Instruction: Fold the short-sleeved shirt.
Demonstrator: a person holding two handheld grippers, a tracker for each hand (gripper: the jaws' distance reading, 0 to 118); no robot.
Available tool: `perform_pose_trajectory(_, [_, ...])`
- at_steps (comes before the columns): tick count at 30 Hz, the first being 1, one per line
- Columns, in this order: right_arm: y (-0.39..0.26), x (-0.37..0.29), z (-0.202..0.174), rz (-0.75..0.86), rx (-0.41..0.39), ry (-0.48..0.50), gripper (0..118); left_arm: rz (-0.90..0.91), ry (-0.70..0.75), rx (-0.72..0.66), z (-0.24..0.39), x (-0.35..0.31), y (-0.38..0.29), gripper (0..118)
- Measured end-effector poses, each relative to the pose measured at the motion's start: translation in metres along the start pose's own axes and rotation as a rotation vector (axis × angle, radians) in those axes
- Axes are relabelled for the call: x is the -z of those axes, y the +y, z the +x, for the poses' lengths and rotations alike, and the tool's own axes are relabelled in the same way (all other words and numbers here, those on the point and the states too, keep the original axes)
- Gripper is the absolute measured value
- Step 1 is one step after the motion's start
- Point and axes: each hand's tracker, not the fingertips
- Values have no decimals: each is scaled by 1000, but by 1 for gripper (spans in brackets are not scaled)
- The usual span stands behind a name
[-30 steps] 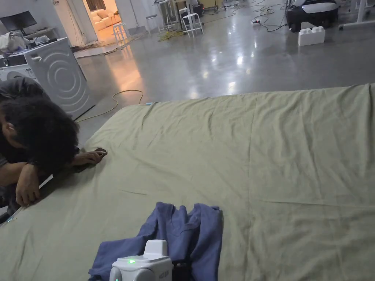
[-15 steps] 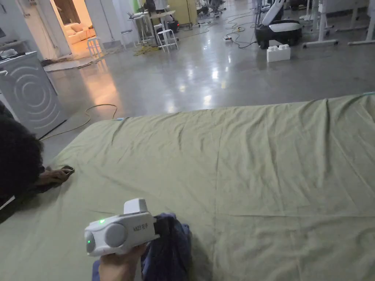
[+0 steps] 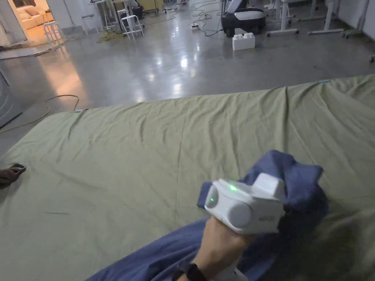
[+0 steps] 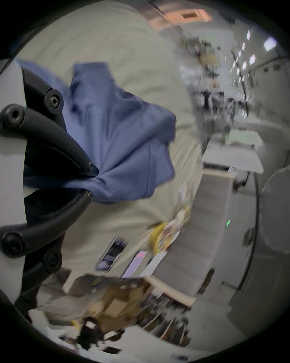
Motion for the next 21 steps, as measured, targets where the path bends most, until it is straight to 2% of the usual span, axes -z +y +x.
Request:
perform_pose_trajectory(5, [-1,-2,-2,0,-20,19,0,-144,-256,125,86,38,-80,9])
perform_pose_trajectory(7, [-3,-3,-4,2,-22,25,0,-148,-236,122,105,35,-100,9])
perform_pose_trajectory(9, [-6,-2,-6,0,-24,39,0,-130,-183,57,106,29,-110,10])
perform_pose_trajectory(10, [-7,-1,-7,-1,-25,47,0,-103,-161,6,101,26,-110,18])
perform_pose_trajectory(11, [-8,-1,-10,0,-25,55,0,-83,-183,-48,95,21,-110,34])
perform_pose_trajectory(12, [-7,-2,-13,3,-26,65,0,-73,-196,-83,90,14,-110,54])
perform_pose_trajectory(13, [-5,-2,-19,14,-32,81,0,-40,-153,-97,88,0,-110,82])
perform_pose_trajectory(14, [-4,-4,-23,28,-37,94,0,-11,-126,-105,90,-13,-110,87])
perform_pose_trajectory(15, [0,-6,-27,45,-43,111,0,40,-73,-60,88,-36,-107,85])
perform_pose_trajectory(17, [8,-7,-35,75,-55,154,0,153,-44,-57,87,-93,-104,85])
perform_pose_trajectory(21, [31,-5,-56,157,-96,227,0,389,231,3,101,-221,-107,85])
